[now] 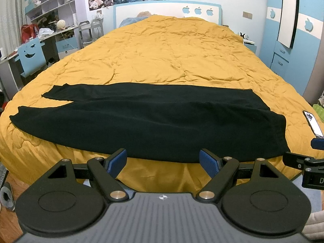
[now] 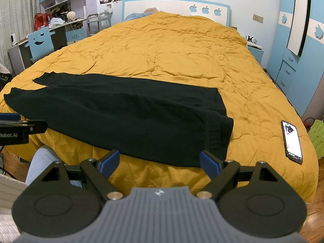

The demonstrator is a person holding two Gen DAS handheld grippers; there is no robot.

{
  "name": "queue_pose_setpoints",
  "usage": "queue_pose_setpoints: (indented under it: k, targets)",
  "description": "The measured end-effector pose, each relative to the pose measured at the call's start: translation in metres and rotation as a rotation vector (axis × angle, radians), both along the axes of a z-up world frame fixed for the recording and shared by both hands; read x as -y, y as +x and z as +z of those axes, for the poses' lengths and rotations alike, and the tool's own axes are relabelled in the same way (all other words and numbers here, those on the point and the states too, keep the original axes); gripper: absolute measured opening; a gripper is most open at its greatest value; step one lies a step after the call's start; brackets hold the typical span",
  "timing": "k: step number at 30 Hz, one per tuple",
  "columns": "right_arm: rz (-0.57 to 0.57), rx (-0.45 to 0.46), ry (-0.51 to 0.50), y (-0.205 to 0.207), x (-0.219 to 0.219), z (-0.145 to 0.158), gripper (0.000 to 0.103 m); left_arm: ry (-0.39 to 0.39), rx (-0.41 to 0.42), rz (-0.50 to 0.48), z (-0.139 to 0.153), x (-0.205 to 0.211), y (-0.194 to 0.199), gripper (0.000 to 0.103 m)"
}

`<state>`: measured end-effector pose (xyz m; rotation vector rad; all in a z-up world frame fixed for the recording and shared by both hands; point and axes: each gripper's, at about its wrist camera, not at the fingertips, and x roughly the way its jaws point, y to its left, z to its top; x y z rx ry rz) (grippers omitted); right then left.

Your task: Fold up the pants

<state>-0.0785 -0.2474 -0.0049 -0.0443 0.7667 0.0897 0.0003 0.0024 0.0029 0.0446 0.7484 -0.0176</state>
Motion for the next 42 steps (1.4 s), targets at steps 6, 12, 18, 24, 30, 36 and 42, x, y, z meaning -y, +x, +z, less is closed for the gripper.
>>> queue_pose_setpoints:
  k: [6,12,18,24,30,36,42]
  targets:
    - [0.0,-0.001,0.001,0.0003,0.0004,0.0,0.082,-0.001,-0.001,-0.001,0.0,-0.0003,-0.0002,0.095]
    - [0.001,-0.002,0.001,0.0001,-0.0008,-0.0006,0.082,-0.001,0.0,0.0,-0.0003,-0.0001,-0.0002,0.095]
    - [0.001,-0.002,0.001,0.0009,-0.0001,-0.0009,0.082,-0.002,0.0,0.0,-0.0004,-0.0002,-0.0002,0.095]
    - [0.002,-0.004,0.001,-0.0003,-0.0016,-0.002,0.082,-0.003,0.0,-0.001,-0.0005,-0.0004,-0.0003,0.095]
    - [0.004,-0.005,0.001,-0.0001,-0.0023,-0.0031,0.082,-0.003,0.0,-0.001,-0.0008,-0.0004,-0.0004,0.095]
    - [0.003,-0.005,0.001,0.0,-0.0022,-0.003,0.082,-0.003,0.001,-0.001,-0.0008,-0.0005,-0.0004,0.095]
    - [0.004,-0.005,0.001,0.0,-0.0022,-0.003,0.082,-0.004,0.0,-0.001,-0.0005,-0.0007,-0.0003,0.095]
